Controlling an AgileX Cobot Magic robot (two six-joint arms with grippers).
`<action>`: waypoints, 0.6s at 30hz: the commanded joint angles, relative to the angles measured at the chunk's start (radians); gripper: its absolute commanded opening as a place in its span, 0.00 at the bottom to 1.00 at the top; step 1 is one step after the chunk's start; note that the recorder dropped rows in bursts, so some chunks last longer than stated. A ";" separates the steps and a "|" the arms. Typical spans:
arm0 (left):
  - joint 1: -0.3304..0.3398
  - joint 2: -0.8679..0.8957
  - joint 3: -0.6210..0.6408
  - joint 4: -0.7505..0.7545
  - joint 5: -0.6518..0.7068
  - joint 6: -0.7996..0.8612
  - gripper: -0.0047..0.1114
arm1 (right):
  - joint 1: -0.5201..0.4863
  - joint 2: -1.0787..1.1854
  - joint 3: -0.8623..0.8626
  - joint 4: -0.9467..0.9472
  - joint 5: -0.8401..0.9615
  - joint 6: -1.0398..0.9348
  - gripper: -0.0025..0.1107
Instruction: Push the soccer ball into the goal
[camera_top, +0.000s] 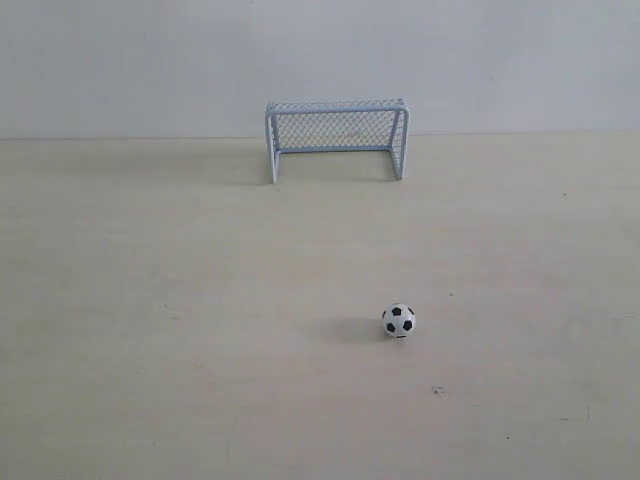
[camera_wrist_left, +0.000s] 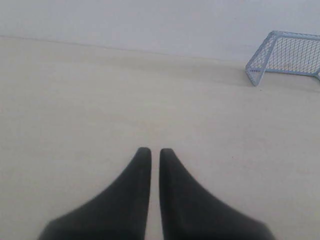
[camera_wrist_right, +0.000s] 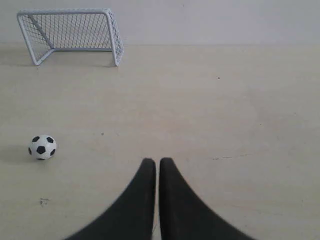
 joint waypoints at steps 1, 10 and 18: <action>0.002 -0.002 -0.004 -0.005 -0.010 -0.008 0.09 | -0.002 -0.005 -0.001 -0.002 -0.005 -0.003 0.02; 0.002 -0.002 -0.004 -0.005 -0.010 -0.008 0.09 | -0.002 -0.005 -0.001 -0.002 -0.005 -0.003 0.02; 0.002 -0.002 -0.004 -0.005 -0.010 -0.008 0.09 | -0.002 -0.005 -0.001 -0.002 -0.010 -0.003 0.02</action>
